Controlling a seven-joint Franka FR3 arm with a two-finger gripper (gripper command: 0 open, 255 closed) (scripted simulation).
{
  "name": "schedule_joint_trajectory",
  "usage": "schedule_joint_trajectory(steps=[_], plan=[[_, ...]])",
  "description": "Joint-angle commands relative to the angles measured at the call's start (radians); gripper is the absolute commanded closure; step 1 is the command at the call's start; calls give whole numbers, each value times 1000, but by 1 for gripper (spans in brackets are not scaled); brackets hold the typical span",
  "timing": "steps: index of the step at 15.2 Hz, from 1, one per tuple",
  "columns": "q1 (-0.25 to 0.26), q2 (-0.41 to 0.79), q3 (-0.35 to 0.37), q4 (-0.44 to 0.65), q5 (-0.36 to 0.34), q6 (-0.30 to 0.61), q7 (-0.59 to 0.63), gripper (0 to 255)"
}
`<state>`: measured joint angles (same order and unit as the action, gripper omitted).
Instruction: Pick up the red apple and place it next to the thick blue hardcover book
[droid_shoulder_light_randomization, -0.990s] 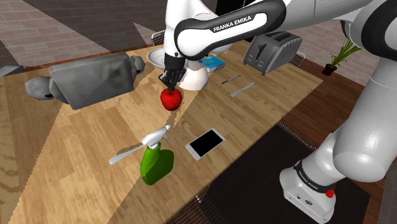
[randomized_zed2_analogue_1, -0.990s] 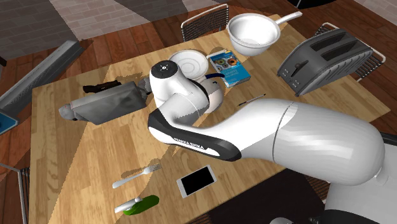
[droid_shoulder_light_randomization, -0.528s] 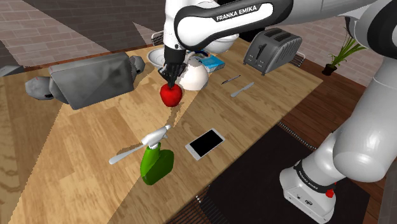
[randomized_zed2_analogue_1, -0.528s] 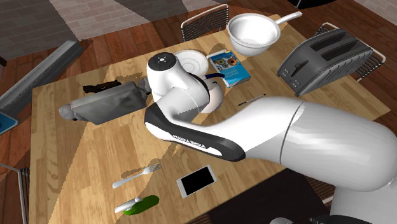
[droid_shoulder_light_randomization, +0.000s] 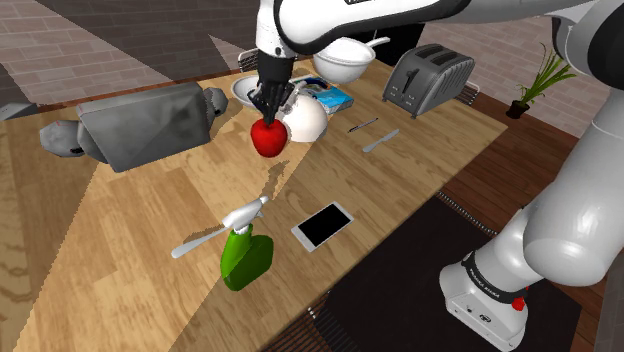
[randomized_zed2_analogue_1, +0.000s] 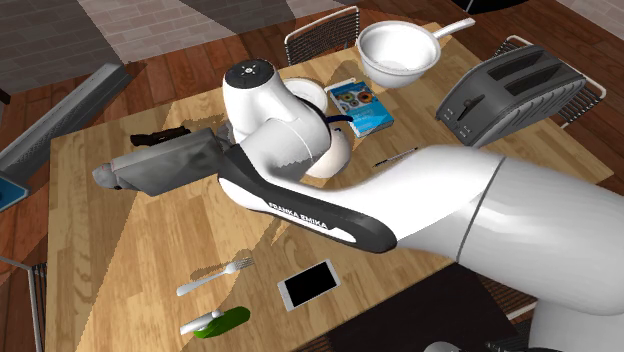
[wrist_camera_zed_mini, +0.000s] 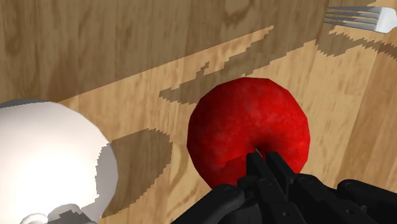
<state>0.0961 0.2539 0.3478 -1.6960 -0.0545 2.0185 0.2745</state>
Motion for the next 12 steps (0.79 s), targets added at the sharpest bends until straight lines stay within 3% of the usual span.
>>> schedule_joint_trajectory(steps=[1,12], plan=[[0,-8,1,18,3,-26,-1,255],[3,-20,5,151,8,-169,-2,255]])
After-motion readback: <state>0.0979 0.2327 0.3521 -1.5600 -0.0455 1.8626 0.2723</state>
